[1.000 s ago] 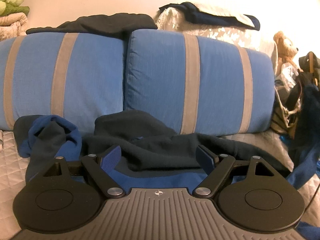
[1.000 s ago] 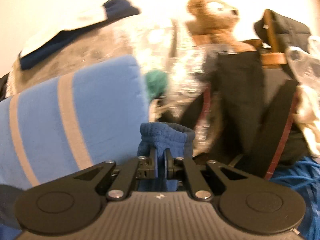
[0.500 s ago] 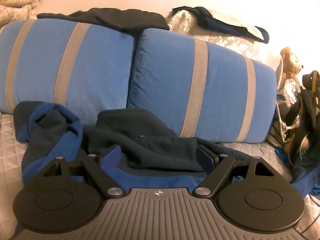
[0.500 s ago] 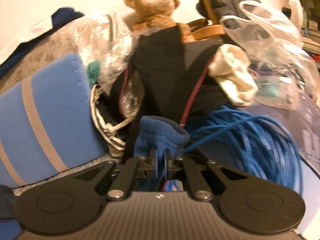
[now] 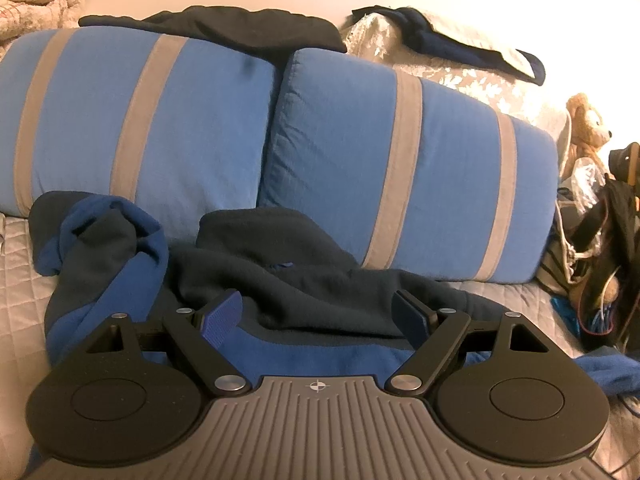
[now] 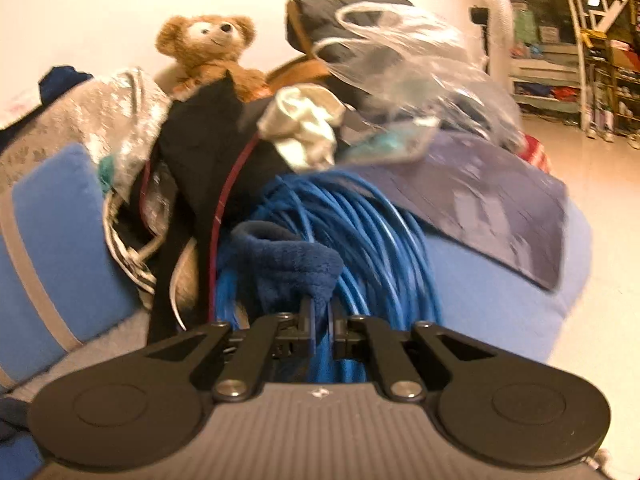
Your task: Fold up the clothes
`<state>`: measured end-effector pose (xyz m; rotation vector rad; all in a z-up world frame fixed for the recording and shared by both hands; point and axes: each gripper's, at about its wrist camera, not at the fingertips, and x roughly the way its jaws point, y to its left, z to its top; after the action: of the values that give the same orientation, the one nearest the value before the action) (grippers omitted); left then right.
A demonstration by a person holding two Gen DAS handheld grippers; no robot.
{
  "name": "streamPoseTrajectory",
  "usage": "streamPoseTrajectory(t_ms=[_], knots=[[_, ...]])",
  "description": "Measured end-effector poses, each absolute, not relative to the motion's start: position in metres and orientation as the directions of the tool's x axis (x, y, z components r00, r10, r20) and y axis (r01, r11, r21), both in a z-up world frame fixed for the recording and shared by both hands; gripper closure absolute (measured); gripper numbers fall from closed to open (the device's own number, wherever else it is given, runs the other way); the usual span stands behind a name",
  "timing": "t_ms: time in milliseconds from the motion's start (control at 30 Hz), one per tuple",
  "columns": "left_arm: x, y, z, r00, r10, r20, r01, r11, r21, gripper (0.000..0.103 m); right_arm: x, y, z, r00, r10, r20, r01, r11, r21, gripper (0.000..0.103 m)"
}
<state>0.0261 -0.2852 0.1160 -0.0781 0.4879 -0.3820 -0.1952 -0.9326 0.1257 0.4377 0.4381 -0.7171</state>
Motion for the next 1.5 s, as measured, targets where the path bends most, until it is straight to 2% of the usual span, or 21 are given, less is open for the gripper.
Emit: streamPoseTrajectory(t_ms=[200, 300, 400, 467, 500, 533, 600, 667, 800, 933, 1133, 1333, 1500], knots=[[0.025, -0.287, 0.115, 0.81, -0.374, -0.451, 0.342, 0.927, -0.154, 0.021, -0.202, -0.92, 0.095, 0.578, -0.555, -0.599, 0.768, 0.617, 0.17, 0.097], [0.025, -0.287, 0.114, 0.808, -0.374, -0.455, 0.344, 0.927, -0.152, 0.021, -0.201, -0.915, 0.086, 0.562, -0.547, -0.621, 0.766, 0.627, 0.14, 0.093], [0.025, -0.287, 0.114, 0.806, -0.376, -0.457, 0.346, 0.926, -0.151, 0.021, -0.201, -0.91, 0.084, 0.563, -0.554, -0.613, 0.75, 0.654, 0.097, 0.063], [0.025, -0.287, 0.114, 0.806, -0.377, -0.457, 0.347, 0.926, -0.151, 0.021, -0.201, -0.907, 0.083, 0.566, -0.561, -0.604, 0.737, 0.673, 0.066, 0.057], [0.026, -0.287, 0.114, 0.805, -0.377, -0.458, 0.347, 0.925, -0.152, 0.021, -0.201, -0.905, 0.084, 0.573, -0.56, -0.598, 0.726, 0.686, 0.053, 0.051], [0.026, -0.287, 0.114, 0.804, -0.378, -0.458, 0.347, 0.925, -0.153, 0.021, -0.202, -0.903, 0.085, 0.576, -0.564, -0.591, 0.72, 0.693, 0.04, 0.039], [0.026, -0.287, 0.114, 0.805, -0.379, -0.457, 0.348, 0.925, -0.155, 0.021, -0.204, -0.897, 0.088, 0.581, -0.582, -0.569, 0.712, 0.702, 0.01, 0.028], [0.025, -0.287, 0.115, 0.805, -0.381, -0.454, 0.349, 0.924, -0.156, 0.021, -0.207, -0.889, 0.093, 0.586, -0.608, -0.536, 0.712, 0.702, -0.017, 0.026], [0.025, -0.287, 0.115, 0.806, -0.384, -0.451, 0.351, 0.923, -0.159, 0.021, -0.218, -0.86, 0.109, 0.656, -0.642, -0.396, 0.691, 0.722, -0.025, 0.017], [0.025, -0.287, 0.115, 0.806, -0.385, -0.45, 0.353, 0.922, -0.159, 0.021, -0.198, -0.829, 0.116, 0.76, -0.515, -0.397, 0.533, 0.843, -0.072, 0.016], [0.026, -0.288, 0.114, 0.803, -0.385, -0.455, 0.355, 0.922, -0.154, 0.021, -0.139, -0.777, 0.113, 0.845, -0.231, -0.482, 0.209, 0.973, -0.101, 0.018], [0.026, -0.289, 0.114, 0.802, -0.387, -0.456, 0.36, 0.921, -0.148, 0.021, -0.047, -0.726, 0.103, 0.795, -0.03, -0.606, -0.049, 0.992, -0.113, 0.023], [0.028, -0.289, 0.113, 0.797, -0.39, -0.462, 0.362, 0.92, -0.152, 0.021, 0.027, -0.707, 0.091, 0.72, 0.039, -0.693, -0.126, 0.989, -0.074, 0.028]])
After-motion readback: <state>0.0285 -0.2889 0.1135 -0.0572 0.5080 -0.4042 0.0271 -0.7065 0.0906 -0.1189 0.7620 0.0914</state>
